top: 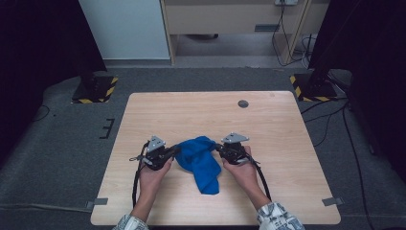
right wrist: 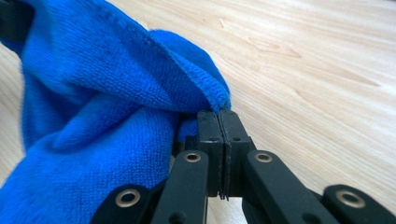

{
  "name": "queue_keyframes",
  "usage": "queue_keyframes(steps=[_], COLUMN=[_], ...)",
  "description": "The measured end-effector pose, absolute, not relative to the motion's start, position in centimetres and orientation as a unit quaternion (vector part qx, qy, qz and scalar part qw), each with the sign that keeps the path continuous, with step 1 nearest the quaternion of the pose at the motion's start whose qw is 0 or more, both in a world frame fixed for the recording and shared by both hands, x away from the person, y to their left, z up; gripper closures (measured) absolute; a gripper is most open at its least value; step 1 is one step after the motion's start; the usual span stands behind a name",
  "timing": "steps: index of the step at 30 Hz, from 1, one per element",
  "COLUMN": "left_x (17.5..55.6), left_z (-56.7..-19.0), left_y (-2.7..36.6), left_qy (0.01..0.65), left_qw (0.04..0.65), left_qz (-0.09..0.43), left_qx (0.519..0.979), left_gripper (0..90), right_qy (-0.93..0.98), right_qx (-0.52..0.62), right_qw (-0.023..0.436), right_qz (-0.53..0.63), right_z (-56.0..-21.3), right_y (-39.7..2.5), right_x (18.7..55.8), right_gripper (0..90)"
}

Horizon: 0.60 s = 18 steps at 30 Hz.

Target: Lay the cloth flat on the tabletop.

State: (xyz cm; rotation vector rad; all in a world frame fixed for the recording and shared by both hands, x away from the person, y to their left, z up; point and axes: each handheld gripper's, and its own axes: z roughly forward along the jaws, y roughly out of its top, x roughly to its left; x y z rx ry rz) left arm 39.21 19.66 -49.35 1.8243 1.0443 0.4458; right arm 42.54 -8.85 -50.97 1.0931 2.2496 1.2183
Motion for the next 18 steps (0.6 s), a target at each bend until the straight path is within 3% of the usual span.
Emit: queue_keyframes(steps=[5,14,18], left_x=[38.6,37.6,38.6], left_z=[-47.9,-45.2,-46.5], left_y=[19.0,17.7,17.8], left_qy=[0.416,0.397,0.410], left_qw=[0.483,0.483,0.438], left_qz=[0.194,0.205,0.203], left_qx=[0.746,0.753,0.774], left_gripper=[83.5,82.4,82.4], right_qy=[0.798,0.803,0.816], right_qx=[0.355,0.322,0.333], right_qw=[0.210,0.227,0.193], right_qz=[0.439,0.447,0.431], right_z=[-48.6,-44.6,-44.9], right_y=[-10.7,-13.6,-13.1], right_x=[40.8,37.9,39.9], right_gripper=[89.6,89.4,89.2])
